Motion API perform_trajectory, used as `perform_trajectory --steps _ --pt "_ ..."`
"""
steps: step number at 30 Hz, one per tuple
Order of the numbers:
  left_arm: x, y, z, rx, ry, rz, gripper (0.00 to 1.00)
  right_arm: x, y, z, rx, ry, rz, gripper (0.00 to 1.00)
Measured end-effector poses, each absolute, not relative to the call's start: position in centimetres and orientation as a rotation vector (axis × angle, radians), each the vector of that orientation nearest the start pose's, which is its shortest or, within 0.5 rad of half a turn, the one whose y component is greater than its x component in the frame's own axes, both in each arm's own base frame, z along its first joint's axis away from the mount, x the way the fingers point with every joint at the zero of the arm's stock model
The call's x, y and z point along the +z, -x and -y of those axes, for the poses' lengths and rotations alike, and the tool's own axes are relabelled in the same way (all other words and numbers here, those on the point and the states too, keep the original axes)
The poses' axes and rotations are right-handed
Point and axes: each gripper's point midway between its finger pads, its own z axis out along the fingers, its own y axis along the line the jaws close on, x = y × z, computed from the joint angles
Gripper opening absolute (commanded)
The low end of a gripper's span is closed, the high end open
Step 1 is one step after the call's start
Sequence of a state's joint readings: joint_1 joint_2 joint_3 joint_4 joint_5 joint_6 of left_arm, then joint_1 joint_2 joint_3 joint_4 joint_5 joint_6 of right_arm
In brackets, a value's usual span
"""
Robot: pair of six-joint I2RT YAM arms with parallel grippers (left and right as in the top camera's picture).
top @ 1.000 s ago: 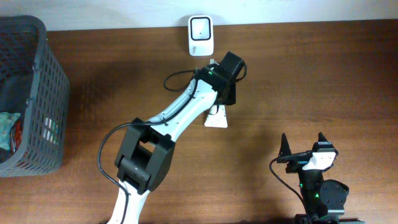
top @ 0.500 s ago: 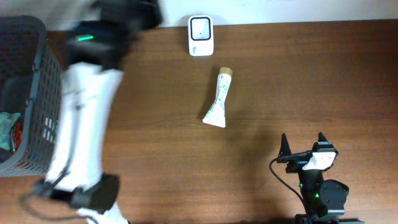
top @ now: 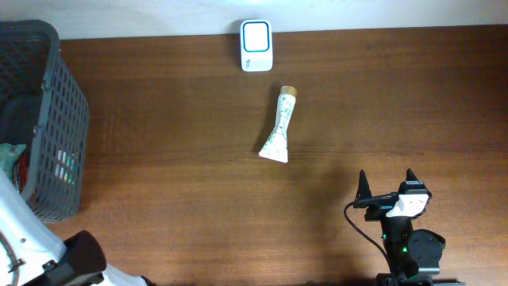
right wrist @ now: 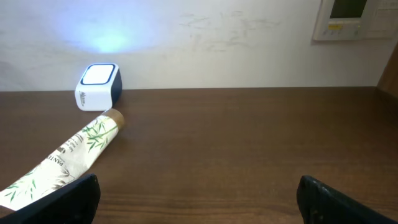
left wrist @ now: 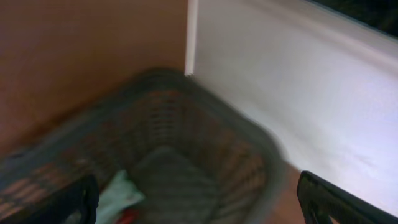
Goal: Scan the item barcode
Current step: 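Move the left gripper back into the grey basket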
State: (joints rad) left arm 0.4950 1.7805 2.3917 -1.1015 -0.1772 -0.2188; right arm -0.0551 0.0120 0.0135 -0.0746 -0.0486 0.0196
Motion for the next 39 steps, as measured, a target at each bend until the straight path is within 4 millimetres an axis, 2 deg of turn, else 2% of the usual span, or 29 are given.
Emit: perform_trajectory --steps 3,6,9,13,15,22,26,30,39 --pt "43.4 -36.8 -26.9 0.406 0.889 -1.932 0.99 15.9 -24.6 0.5 0.013 -0.024 -1.644 0.99" --pt "40.3 -35.1 -29.0 0.438 0.971 -2.025 1.00 15.9 -24.6 0.5 0.013 -0.024 -1.644 0.99" --pt "37.9 -35.2 -29.7 0.440 0.997 -2.099 0.99 15.9 -24.6 0.5 0.014 -0.025 -1.644 0.99" --pt "35.0 -36.3 -30.4 0.439 0.994 -2.181 0.99 15.9 -24.6 0.5 0.013 -0.024 -1.644 0.99" --pt "33.8 -36.6 -30.6 0.432 1.001 -2.212 1.00 15.9 -24.6 0.5 0.013 -0.024 -1.644 0.99" --pt "26.9 -37.1 -30.1 0.352 1.023 -2.446 0.96 15.9 -24.6 0.5 0.013 -0.023 -1.644 0.99" --pt "23.7 -37.2 -30.1 0.323 1.048 -2.540 0.96 15.9 -24.6 0.5 0.013 -0.024 -1.644 0.99" --pt "21.8 -37.3 -30.1 0.308 1.054 -2.594 0.96 15.9 -24.6 0.5 0.013 -0.024 -1.643 0.99" --pt "19.3 -37.2 -30.0 0.284 1.070 -2.664 0.96 15.9 -24.6 0.5 0.013 -0.024 -1.643 0.99"
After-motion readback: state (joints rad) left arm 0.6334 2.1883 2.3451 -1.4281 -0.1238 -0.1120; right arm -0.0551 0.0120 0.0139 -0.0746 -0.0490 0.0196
